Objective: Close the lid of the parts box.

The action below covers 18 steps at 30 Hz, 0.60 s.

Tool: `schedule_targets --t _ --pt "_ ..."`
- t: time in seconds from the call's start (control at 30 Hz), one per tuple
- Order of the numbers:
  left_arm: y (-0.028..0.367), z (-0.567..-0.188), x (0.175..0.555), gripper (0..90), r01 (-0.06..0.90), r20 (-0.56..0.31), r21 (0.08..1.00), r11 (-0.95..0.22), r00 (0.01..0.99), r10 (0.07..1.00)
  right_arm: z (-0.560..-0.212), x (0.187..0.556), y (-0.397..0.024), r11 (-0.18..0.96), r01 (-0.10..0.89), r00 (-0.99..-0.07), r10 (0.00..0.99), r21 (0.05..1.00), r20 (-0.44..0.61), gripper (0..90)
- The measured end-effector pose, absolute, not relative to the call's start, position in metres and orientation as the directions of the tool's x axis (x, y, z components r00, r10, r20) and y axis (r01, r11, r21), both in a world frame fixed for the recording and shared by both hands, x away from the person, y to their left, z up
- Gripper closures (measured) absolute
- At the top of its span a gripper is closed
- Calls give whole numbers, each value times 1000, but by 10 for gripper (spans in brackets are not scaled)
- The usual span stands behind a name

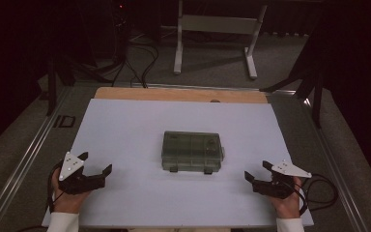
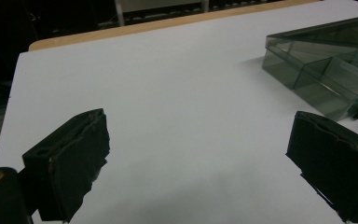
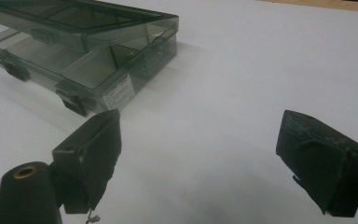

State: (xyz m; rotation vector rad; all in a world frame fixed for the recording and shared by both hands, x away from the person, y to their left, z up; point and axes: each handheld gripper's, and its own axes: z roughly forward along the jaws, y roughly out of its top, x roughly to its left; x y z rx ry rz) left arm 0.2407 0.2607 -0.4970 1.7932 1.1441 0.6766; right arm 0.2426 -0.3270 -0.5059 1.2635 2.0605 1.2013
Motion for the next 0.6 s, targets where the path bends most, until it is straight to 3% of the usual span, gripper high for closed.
schedule_targets --t 0.6 --pt "260 -503 249 57 433 10 878 -203 408 913 -508 244 -320 240 473 -494 869 848 29 134"
